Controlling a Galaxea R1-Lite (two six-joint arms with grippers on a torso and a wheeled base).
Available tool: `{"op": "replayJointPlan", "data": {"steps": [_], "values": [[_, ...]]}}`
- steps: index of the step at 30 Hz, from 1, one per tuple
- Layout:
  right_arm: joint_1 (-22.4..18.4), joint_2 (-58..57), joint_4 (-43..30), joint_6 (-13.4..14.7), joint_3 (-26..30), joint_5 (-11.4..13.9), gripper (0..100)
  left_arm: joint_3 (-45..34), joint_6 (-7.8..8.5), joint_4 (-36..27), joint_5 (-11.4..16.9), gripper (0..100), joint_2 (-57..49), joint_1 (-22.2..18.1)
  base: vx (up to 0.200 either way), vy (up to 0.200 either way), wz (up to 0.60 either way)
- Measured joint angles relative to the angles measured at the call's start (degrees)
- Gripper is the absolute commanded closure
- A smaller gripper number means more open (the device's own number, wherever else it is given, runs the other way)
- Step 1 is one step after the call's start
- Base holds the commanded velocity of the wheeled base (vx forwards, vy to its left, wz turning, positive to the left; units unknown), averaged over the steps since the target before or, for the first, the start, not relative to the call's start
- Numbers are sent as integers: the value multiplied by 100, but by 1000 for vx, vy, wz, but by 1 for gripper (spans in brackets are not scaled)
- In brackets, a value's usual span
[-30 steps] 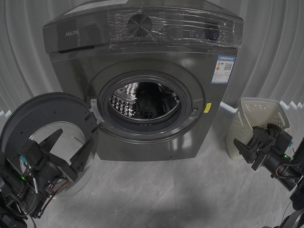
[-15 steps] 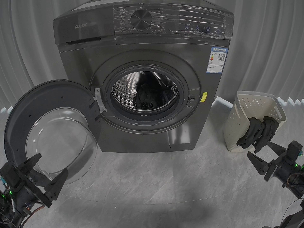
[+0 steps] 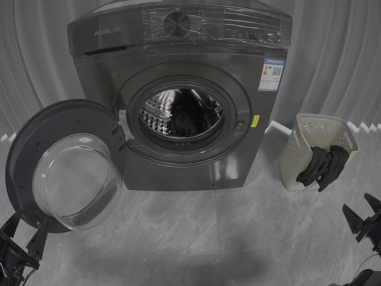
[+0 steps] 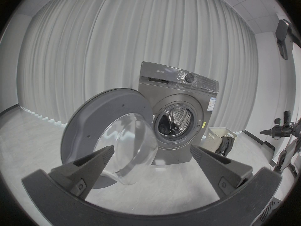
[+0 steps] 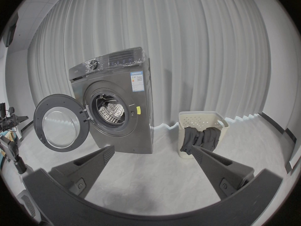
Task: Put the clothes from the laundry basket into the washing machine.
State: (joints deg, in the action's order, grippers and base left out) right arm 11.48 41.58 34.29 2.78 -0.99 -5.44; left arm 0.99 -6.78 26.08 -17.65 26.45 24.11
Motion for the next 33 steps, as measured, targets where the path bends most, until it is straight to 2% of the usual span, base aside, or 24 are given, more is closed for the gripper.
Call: {"op": "replayJointPlan", "data": {"steps": [4, 9, 13, 15, 17, 20, 27, 30, 33], "values": [[-221, -796, -652, -33, 0, 11, 0, 2, -9, -413, 156, 0, -441, -358, 0, 0, 0], [-383, -1865, -1634, -57, 0, 57, 0, 2, -9, -1089, 528, 0, -1139, -816, 0, 0, 0], [-547, -2745, -2655, -73, -2, 172, 0, 2, -24, -1495, 613, 0, -1618, -1113, 0, 0, 0], [-727, -3120, -2943, -78, -2, 262, 0, 2, 11, -1623, 627, 0, -1769, -1218, 0, 0, 0], [-914, -3428, -3053, -106, -2, 339, 0, 2, 117, -1704, 644, 0, -1882, -1315, 0, -200, 0], [-1072, -3736, -3315, -224, -2, 396, 0, 2, 400, -1785, 657, 0, -2002, -1569, 0, -200, 0], [-1143, -4001, -3385, -243, -2, 418, 0, 2, 561, -1860, 728, 0, -2149, -2024, 0, -200, 0], [-1146, -4044, -3374, -246, -2, 422, 0, 2, 638, -1930, 1068, 0, -2266, -2249, 0, 0, 0], [-1146, -4068, -3365, -251, -2, 424, 0, 2, 602, -2178, 1393, 0, -2398, -2367, 0, 0, 0]]}}
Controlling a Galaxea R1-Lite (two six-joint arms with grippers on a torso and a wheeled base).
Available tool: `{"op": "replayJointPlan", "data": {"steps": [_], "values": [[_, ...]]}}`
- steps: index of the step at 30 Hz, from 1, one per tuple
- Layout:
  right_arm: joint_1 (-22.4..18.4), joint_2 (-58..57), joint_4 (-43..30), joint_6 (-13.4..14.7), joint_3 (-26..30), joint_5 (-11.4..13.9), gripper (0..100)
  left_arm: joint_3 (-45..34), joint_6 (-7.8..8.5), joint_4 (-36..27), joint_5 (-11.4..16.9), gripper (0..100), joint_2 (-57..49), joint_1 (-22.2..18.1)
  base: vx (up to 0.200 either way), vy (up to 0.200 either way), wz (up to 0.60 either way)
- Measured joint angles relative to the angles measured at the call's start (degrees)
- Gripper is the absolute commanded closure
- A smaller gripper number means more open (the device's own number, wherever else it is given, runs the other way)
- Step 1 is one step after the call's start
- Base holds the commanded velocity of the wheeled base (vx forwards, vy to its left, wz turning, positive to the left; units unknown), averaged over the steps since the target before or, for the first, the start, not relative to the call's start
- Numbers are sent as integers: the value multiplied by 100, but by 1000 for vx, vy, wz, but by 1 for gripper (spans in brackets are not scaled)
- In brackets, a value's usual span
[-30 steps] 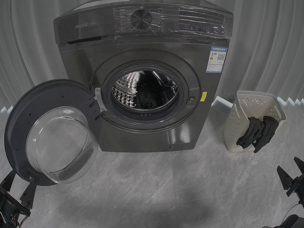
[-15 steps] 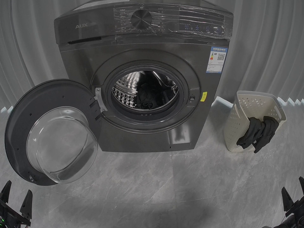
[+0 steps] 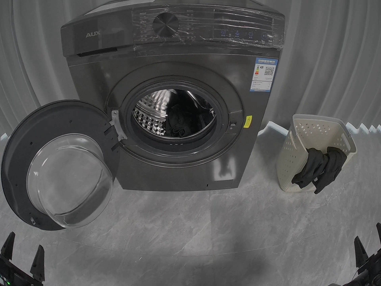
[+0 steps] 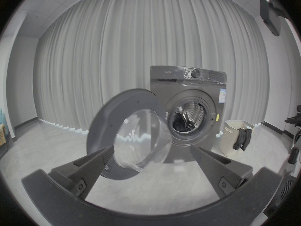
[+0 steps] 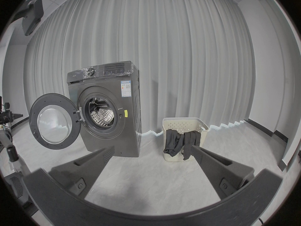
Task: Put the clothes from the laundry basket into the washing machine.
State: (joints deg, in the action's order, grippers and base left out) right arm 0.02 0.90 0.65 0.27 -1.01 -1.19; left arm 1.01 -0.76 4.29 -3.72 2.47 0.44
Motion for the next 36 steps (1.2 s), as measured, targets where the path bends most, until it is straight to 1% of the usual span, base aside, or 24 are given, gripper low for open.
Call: {"op": "replayJointPlan", "data": {"steps": [3, 4, 6, 8, 13, 16, 17, 20, 22, 23, 24, 26, 30, 31, 33, 34, 35, 36], "values": [[5, -16, 9, 2, 0, 13, 0, -2, -121, -150, 374, 0, -83, -41, 0, 0, 0], [5, -16, 11, 2, 0, 20, 0, -2, -165, -172, 447, 0, -100, -44, 0, 0, 0], [7, -20, 15, 5, 0, 29, 0, -2, -250, -208, 550, 0, -129, -54, 0, 0, 0], [11, -22, 22, 6, 0, 35, 0, -2, -268, -222, 539, 0, -146, -60, 0, -200, 0], [11, -24, 15, 16, 0, 29, 0, 0, -277, -235, 329, 0, -168, -66, 0, -200, 0], [11, -24, 13, 16, 0, 33, 0, 0, -228, -233, 187, 0, -173, -66, 0, -200, 0], [11, -24, 13, 16, 0, 33, 0, 0, -191, -230, 79, 0, -174, -66, 0, -200, 0], [11, -24, 13, 17, 0, 30, 0, 0, -30, -219, -446, 0, -174, -68, 0, -200, 0], [13, -24, 13, 17, 0, 30, 0, 0, 16, -229, -624, 0, -174, -68, 0, -100, 0], [11, -24, 15, 17, 0, 33, 0, 0, 21, -246, -646, 0, -174, -68, 0, 0, 0], [11, -24, 13, 17, 0, 33, 0, 0, 16, -260, -624, 0, -174, -66, 0, 0, 0], [11, -22, 13, 16, 0, 33, 0, 0, -24, -295, -422, 0, -174, -66, 0, 0, 0], [13, -22, 11, 13, 0, 33, 0, 2, -145, -336, 425, 0, -174, -66, 0, 0, 0], [11, -20, 11, 13, 0, 35, 0, 2, -156, -336, 550, 0, -174, -65, 0, 0, 0], [7, -20, 9, 13, 0, 35, 0, 6, -158, -350, 684, 0, -174, -60, 0, 0, 0], [18, -20, 9, 13, 0, 35, 0, 9, -154, -351, 683, 0, -174, -66, 0, 0, 0], [11, -20, 9, 11, 0, 38, 0, 9, -151, -364, 631, 0, -173, -65, 0, 0, 0], [5, -20, 9, 13, 0, 38, 0, 9, -143, -374, 522, 0, -173, -60, 0, 0, 0]]}}
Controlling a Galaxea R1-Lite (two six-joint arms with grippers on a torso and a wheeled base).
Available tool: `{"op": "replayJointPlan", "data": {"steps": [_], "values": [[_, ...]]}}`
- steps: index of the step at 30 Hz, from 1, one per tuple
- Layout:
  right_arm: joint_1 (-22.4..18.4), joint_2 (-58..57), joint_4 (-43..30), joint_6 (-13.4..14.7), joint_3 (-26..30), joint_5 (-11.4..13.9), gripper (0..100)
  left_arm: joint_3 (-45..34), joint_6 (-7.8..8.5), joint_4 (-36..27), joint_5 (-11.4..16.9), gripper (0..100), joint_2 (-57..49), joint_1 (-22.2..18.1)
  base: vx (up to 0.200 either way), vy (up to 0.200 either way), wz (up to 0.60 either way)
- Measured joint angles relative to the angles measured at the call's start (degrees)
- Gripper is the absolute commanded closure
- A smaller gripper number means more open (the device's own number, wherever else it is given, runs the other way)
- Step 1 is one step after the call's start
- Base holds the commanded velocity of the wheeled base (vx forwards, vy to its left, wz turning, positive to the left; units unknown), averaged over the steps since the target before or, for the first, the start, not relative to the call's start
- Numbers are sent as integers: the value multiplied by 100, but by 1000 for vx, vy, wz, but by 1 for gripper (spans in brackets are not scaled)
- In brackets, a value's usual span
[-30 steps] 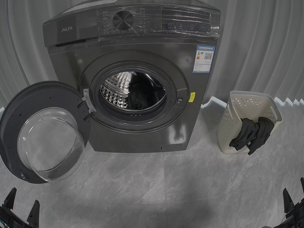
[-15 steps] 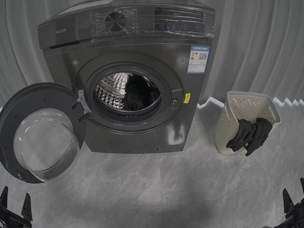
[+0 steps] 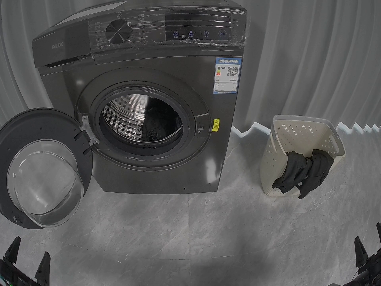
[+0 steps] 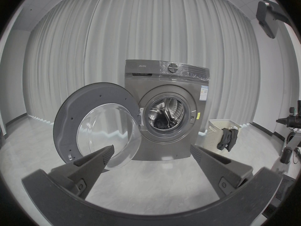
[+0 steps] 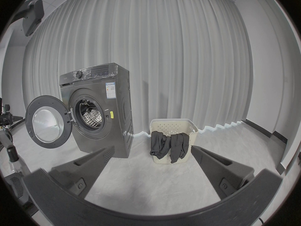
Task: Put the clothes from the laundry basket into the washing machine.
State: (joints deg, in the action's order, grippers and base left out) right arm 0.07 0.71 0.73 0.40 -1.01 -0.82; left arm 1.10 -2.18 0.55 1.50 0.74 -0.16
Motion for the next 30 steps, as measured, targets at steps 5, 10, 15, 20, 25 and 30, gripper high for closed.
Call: {"op": "replayJointPlan", "data": {"steps": [5, 10, 15, 20, 25, 30], "values": [[2, 2, 0, -2, 0, 2, 0, 11, 38, -15, -606, 0, 0, 0, 0, 0, 0], [6, 4, 2, -2, 0, 2, 0, 20, 55, -30, -132, 0, 0, 0, 0, -160, 0], [4, 4, 0, -5, 0, 2, 0, 20, 194, -22, 27, 0, 0, 5, 0, -80, 0], [6, 6, 0, -5, 0, 2, 0, 2, 610, 11, -628, 0, 0, 0, 0, 0, 0], [13, 6, 2, -5, 0, 4, 0, -9, 566, 67, -407, 0, 2, -2, 0, 0, 0], [6, 9, 0, -5, 0, 2, 0, -11, 245, -41, -38, 0, 5, 0, 0, -120, 0]]}}
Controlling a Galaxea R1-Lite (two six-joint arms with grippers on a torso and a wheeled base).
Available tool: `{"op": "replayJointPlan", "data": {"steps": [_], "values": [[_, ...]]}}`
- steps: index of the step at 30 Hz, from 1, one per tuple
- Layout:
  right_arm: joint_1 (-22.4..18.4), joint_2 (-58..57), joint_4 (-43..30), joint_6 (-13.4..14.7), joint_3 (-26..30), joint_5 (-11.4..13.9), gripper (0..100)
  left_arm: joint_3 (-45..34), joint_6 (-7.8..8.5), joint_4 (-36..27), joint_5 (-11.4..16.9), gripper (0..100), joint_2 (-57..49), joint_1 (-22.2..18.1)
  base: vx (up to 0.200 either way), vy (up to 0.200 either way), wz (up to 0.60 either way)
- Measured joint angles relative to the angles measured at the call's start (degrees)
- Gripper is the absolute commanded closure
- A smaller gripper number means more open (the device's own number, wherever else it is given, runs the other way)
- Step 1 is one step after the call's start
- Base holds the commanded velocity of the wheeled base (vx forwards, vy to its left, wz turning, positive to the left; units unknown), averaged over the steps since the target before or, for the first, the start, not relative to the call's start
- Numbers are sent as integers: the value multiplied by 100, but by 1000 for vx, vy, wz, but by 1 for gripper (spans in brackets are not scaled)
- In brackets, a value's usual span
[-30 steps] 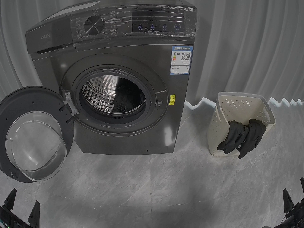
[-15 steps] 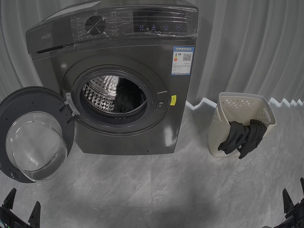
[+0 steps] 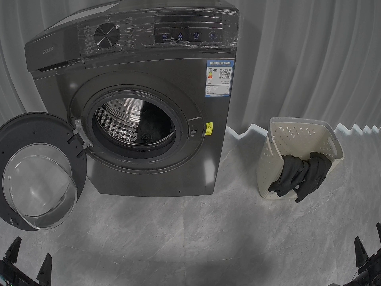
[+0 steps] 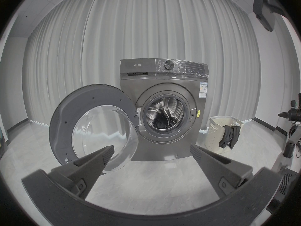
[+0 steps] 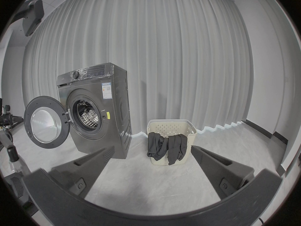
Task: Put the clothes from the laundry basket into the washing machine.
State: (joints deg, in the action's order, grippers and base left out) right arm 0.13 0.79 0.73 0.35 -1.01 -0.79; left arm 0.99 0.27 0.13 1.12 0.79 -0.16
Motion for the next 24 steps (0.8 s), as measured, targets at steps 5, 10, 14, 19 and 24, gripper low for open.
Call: {"op": "replayJointPlan", "data": {"steps": [5, 10, 14, 19, 24], "values": [[0, 2, -5, 0, 0, 1, 0, 0, -16, -18, 2, 0, 2, 0, 0, -200, 0], [0, 2, -2, 0, 0, 1, 0, 0, -16, -23, 0, 0, 2, 0, 0, -200, 0], [2, 2, 0, 5, 0, 1, 0, 0, -16, -23, 2, 0, 2, 0, 0, -200, 0], [5, 5, -2, 0, 0, 0, 0, 2, -13, -21, 2, 0, 5, 0, 0, -200, 0], [2, 5, 5, 2, 0, 1, 0, 2, -9, -21, 2, 0, 6, -2, 0, -200, 0]]}}
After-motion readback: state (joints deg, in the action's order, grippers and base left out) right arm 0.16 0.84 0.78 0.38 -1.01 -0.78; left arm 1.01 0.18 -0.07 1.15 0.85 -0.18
